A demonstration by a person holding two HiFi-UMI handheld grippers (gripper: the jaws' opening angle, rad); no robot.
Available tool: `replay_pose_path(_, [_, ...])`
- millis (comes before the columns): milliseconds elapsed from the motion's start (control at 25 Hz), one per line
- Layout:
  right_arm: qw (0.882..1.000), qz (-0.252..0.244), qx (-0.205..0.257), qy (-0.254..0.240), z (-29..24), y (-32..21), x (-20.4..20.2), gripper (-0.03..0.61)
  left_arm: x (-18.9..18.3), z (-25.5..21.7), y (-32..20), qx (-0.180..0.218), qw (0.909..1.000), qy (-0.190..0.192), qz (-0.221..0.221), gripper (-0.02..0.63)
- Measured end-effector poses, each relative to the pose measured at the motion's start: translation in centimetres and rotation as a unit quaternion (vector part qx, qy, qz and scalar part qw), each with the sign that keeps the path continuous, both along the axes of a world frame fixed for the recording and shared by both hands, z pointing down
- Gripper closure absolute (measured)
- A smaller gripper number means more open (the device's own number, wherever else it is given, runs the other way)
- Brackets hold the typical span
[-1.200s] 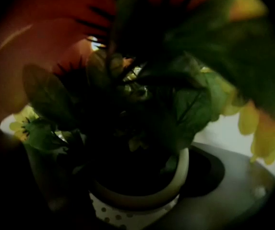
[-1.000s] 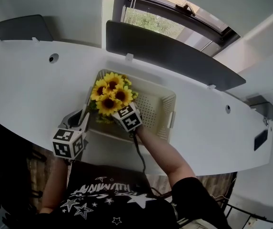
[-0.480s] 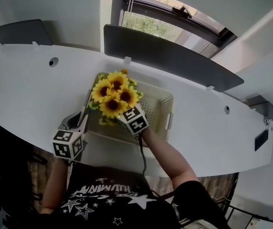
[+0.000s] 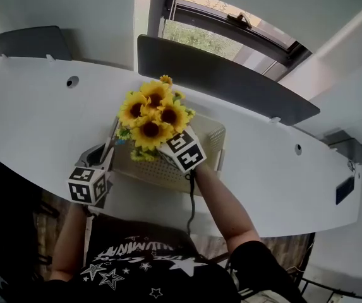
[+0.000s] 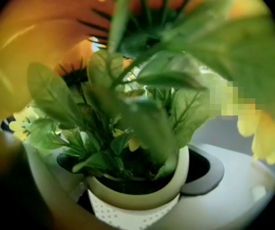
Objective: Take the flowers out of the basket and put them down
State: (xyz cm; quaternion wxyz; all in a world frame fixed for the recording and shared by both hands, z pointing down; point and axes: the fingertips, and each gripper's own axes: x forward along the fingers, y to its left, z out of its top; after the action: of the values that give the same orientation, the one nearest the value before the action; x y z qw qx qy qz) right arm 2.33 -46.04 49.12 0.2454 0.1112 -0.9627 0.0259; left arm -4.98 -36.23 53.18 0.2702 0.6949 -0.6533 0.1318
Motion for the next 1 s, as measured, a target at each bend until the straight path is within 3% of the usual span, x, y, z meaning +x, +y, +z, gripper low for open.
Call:
replay_pose_path(400, [1.000,0.005,0.009,-0.011,-4.0,2.3,-0.1,0.025,0.7,-0.9,-0.7,0.011,0.9977,-0.041,0.053,0.525])
replay_pose_path(520, [1.000,0.020,0.013,-0.020,-5.3,2.7,-0.3,0.025,0.7,-1.4,-0.9,0.019,0.9972,-0.031,0.065,0.511])
replay_pose_path(680, [0.998,0.049,0.011,-0.029,-6.9,3.4,-0.1,0.025,0.8,-2.6,-1.0,0.059,0.9957,0.010,0.070,0.463])
replay_pose_path(1000, [0.993,0.108,0.039,-0.030,-7.6,5.5,-1.2,0.025,-1.0,-3.7,-0.3,0.099,0.9871,0.018,0.124,0.410])
